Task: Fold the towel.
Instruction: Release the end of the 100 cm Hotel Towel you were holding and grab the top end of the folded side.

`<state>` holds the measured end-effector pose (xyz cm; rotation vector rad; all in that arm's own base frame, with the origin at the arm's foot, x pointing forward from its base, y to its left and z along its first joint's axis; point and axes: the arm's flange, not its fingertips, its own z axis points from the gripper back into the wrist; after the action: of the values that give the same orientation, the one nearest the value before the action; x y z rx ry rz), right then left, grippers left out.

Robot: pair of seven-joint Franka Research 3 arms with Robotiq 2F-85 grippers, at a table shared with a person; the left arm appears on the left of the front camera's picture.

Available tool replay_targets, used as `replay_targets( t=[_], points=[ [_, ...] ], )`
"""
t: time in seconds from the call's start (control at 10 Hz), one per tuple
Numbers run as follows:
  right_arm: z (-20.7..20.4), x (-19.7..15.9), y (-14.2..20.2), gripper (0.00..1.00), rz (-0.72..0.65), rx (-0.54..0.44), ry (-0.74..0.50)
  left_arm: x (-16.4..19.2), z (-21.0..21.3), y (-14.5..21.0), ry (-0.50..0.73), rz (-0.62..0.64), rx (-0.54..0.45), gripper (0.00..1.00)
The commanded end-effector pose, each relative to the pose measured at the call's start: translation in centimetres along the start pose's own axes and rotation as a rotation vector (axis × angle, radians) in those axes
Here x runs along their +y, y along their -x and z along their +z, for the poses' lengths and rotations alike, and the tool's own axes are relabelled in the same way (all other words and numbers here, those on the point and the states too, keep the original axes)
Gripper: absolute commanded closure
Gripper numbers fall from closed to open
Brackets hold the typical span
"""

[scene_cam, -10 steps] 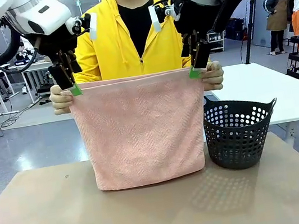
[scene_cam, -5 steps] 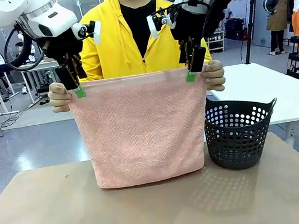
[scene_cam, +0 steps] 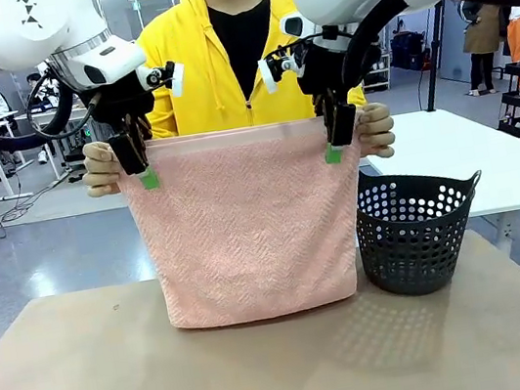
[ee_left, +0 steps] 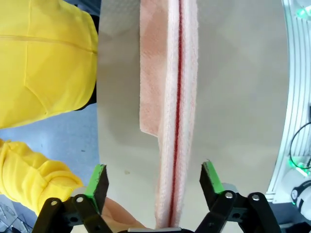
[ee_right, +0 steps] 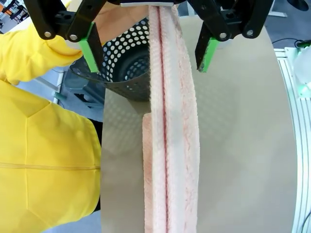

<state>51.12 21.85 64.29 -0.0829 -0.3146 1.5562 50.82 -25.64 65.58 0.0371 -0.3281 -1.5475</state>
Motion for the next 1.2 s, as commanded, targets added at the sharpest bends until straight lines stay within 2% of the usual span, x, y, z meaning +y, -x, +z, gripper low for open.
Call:
replay_targets(
  t=[0.0, 0.1, 0.2, 0.3, 0.4, 0.5, 0.6, 0.9, 1.1],
  points=[
    [0.6, -0.2, -0.1, 0.60, -0.002, -0.001, -0.006, 0.0, 0.4, 0.1, 0.032, -0.015, -0.003, 0.60],
    [0.8, -0.1, -0.1, 1.00, 0.001, -0.003, -0.003, -0.1, 0.5, 0.0, 0.028, -0.019, -0.006, 1.00],
    [0.9, -0.2, -0.1, 1.00, 0.003, 0.002, 0.000, 0.0, 0.5, 0.0, 0.023, -0.022, -0.009, 0.65],
    [0.9, -0.1, -0.2, 1.00, 0.004, 0.001, -0.005, -0.1, 0.7, 0.1, 0.025, -0.017, -0.008, 0.80],
    [0.8, -0.1, -0.2, 0.87, 0.005, 0.005, -0.005, -0.2, 0.7, 0.3, 0.025, -0.017, -0.005, 1.00],
    [0.9, -0.1, -0.3, 0.96, 0.005, 0.005, -0.003, -0.2, 0.7, 0.4, 0.028, -0.017, -0.003, 1.00],
    [0.8, -0.1, -0.3, 1.00, 0.005, 0.011, -0.002, -0.3, 0.7, 0.5, 0.030, -0.017, -0.004, 1.00],
    [0.6, -0.2, -0.3, 1.00, -0.003, 0.003, -0.002, -0.3, 0.6, 0.8, 0.028, 0.003, -0.012, 1.00],
    [-1.3, -0.2, 0.9, 1.00, -0.083, -0.001, -0.003, -0.1, 0.2, 0.2, 0.009, 0.004, 0.005, 1.00]
  ],
)
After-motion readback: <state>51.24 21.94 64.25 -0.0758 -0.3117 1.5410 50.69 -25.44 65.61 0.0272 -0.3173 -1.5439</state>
